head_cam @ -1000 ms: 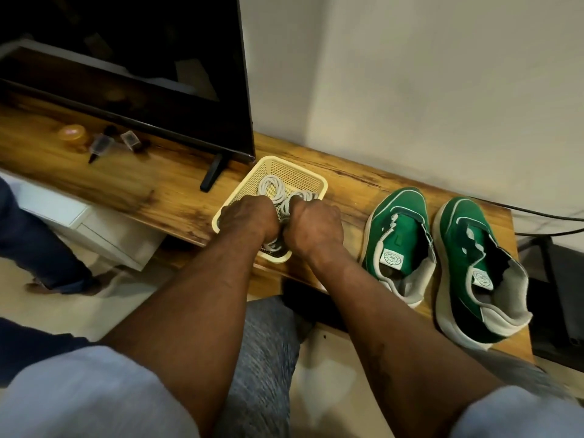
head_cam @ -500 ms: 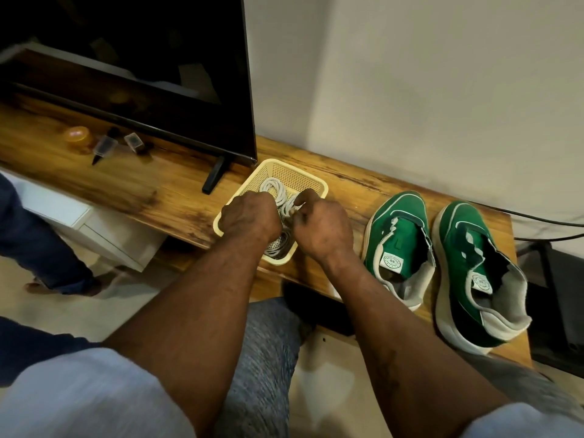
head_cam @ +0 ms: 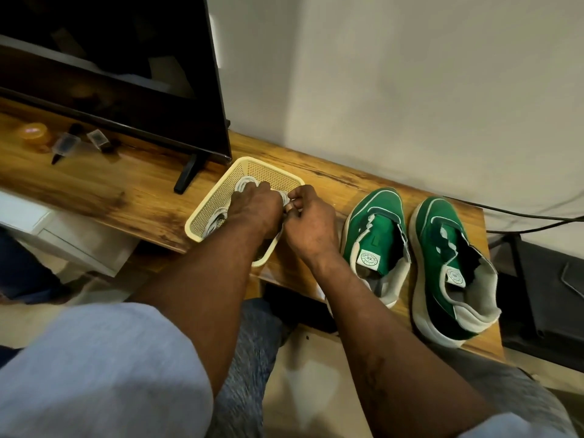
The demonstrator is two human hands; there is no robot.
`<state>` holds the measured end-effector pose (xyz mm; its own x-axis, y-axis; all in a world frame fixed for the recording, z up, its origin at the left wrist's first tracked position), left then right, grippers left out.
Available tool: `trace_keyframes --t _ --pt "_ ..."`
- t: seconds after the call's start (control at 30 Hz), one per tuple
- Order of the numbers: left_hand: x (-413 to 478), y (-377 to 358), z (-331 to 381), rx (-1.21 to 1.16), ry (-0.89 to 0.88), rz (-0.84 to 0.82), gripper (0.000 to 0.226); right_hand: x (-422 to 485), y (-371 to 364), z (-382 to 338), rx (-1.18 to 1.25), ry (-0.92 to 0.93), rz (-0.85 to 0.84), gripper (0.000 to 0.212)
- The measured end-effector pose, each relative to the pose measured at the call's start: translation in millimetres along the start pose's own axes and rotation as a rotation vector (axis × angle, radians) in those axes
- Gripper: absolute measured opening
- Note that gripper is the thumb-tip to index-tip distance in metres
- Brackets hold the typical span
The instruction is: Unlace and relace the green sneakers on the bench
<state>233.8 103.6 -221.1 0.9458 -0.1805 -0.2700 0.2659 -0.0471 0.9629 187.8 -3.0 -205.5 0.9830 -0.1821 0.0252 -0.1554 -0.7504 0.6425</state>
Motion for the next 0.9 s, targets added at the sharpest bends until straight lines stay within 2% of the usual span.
trace_keyframes --t 0.1,0.17,0.3,0.4,0.6,0.7,0.77,0.9 --pt "-1 -4 0 0.032 -0.016 -0.026 0.040 2 -1 2 0.011 -0.018 -0.005 0.033" --pt "-1 -2 -6 -0.012 0.037 -0.007 0.039 0 -1 3 0.032 -0.023 -0.026 0.034" --pt "-5 28 -17 -0.249 0.124 0.233 0.049 -3 12 1 0.067 0.010 0.004 0.031" --pt "-20 52 -7 -0.440 0.062 0.424 0.037 -4 31 1 0.144 -0.014 0.066 0.027" --pt "-70 93 37 -0.542 -0.145 0.656 0.027 -16 84 -7 0.565 -0.161 0.015 0.017" --pt "-90 96 59 -0.751 -0.188 0.648 0.014 -28 120 -6 0.638 -0.148 0.020 0.010" --pt "-100 92 74 -0.935 -0.148 0.563 0.014 -40 148 0 0.569 -0.120 0.039 0.010" --pt "-107 77 112 -1.100 -0.191 0.381 0.010 -67 186 32 0.549 -0.197 0.077 0.008"
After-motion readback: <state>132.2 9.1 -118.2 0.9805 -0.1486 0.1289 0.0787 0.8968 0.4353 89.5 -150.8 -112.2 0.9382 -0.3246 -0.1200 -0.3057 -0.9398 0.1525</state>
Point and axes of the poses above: each hand's wrist, its own x-axis towards the middle knuckle, its own y-axis out of the back of the hand, z = x × y, the point moved 7 cm from there along x, towards the middle knuckle, and after that the axes turned 1 degree about z, right-handed, at the moved point
